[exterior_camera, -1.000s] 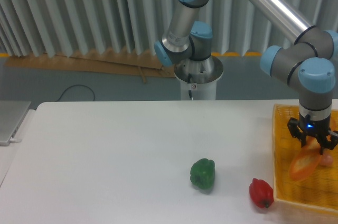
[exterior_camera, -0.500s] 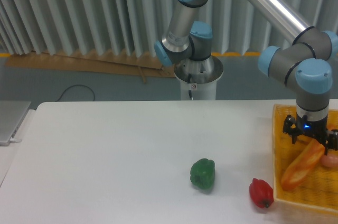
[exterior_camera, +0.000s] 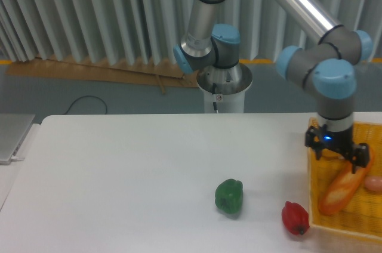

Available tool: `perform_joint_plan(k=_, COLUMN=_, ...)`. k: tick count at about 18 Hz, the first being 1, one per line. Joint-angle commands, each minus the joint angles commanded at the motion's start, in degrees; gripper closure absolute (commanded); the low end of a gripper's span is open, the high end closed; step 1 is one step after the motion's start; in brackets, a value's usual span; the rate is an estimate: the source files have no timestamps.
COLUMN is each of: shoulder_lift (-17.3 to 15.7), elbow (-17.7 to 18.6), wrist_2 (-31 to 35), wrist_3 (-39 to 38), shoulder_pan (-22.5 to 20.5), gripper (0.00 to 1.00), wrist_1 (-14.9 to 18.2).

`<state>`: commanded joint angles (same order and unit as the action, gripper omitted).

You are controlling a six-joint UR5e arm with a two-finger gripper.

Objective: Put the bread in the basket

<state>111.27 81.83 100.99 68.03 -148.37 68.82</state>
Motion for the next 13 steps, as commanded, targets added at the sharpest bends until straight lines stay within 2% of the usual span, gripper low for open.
perform_joint_plan(k=4, shoulder_lift=-0.61, elbow=0.18, wrist_2=-2.29, wrist_3=-0.17, shoulder_pan=4.04, gripper=0.00, wrist_1=-0.09)
perform_joint_plan(k=7, shoulder_lift=-1.06, elbow=0.26, wrist_2=-3.60, wrist_3=0.61, shoulder_pan=5.02, gripper=0.00, wrist_1=-0.09)
perform_joint_plan(k=10, shoulder_lift=-1.41, elbow=1.48, wrist_2=-4.04, wrist_3=8.67, shoulder_pan=5.19, gripper=0.00, wrist_1=0.79)
perform_joint_plan(k=13, shoulder_lift=-3.08, elbow=3.25, wrist_2=-11.31, wrist_3=15.63, shoulder_pan=5.72, gripper=0.00, wrist_1=1.75)
